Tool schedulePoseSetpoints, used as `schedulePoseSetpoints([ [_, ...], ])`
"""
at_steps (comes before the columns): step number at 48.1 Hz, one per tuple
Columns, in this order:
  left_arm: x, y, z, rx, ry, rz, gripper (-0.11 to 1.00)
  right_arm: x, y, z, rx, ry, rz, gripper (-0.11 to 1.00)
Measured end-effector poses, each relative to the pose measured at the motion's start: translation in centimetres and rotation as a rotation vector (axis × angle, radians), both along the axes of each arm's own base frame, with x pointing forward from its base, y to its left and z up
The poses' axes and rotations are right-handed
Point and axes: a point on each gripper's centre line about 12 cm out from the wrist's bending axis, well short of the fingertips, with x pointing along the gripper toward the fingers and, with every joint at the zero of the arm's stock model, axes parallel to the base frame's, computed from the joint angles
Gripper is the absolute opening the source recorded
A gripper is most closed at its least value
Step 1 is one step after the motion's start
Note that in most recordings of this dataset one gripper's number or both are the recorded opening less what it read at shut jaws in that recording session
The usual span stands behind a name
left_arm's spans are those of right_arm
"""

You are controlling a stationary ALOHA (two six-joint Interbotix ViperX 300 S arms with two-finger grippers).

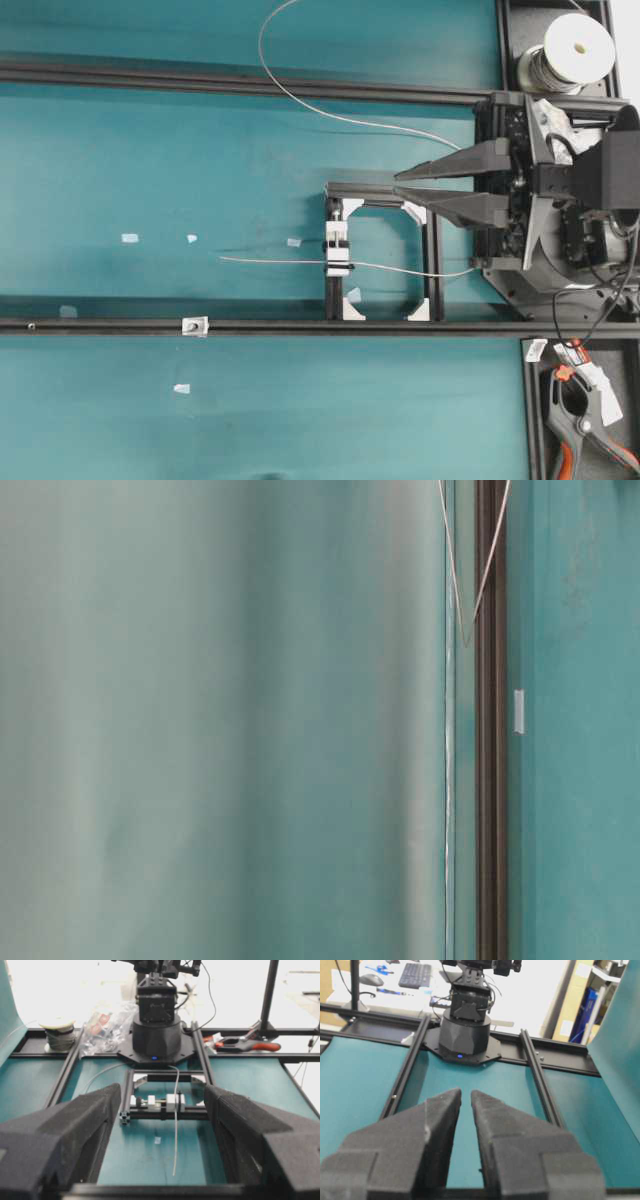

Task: Insert the wire through the hole in the metal fitting.
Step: 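Move the right gripper toward the grey wire near the white fixture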

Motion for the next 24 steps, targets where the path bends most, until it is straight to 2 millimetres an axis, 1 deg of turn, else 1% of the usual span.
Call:
schedulePoseSetpoints([
  [1, 0.1, 0.0, 0.0, -0.006, 0.005, 0.001, 0.24, 0.0, 0.0, 0.0, 0.000, 0.003, 0.000, 0.24],
  [2, 0.1, 0.1, -0.1, -0.015, 0.012, 0.005, 0.21, 0.0, 0.0, 0.0, 0.008, 0.002, 0.001, 0.22],
  [5, 0.4, 0.2, -0.8, -0.033, 0.055, 0.013, 0.09, 0.1, -0.1, 0.1, 0.061, -0.003, -0.006, 0.10],
  [7, 0.6, 0.2, -1.1, -0.039, 0.077, 0.014, 0.02, 0.2, -0.3, 0.2, 0.112, -0.003, -0.014, 0.03],
  [9, 0.7, 0.3, -1.4, -0.041, 0.094, 0.016, -0.02, 0.4, -0.4, 0.1, 0.139, 0.002, -0.020, -0.01],
  [10, 0.8, 0.2, -1.5, -0.041, 0.098, 0.015, -0.02, 0.5, -0.5, 0.0, 0.150, 0.007, -0.023, -0.02],
  [13, 1.2, 0.2, -1.7, -0.040, 0.113, 0.015, 0.01, 0.8, -0.6, -0.3, 0.160, 0.024, -0.029, -0.02],
  [18, 1.7, 0.3, -2.2, -0.040, 0.143, 0.017, 0.11, 1.5, -0.6, -1.2, 0.168, 0.066, -0.033, -0.02],
  [21, 2.1, 0.3, -2.7, -0.042, 0.161, 0.018, 0.24, 2.0, -0.6, -1.8, 0.169, 0.095, -0.035, -0.02],
  [24, 2.6, 0.3, -3.5, -0.045, 0.181, 0.019, 0.40, 2.5, -0.6, -2.3, 0.169, 0.122, -0.038, 0.03],
])
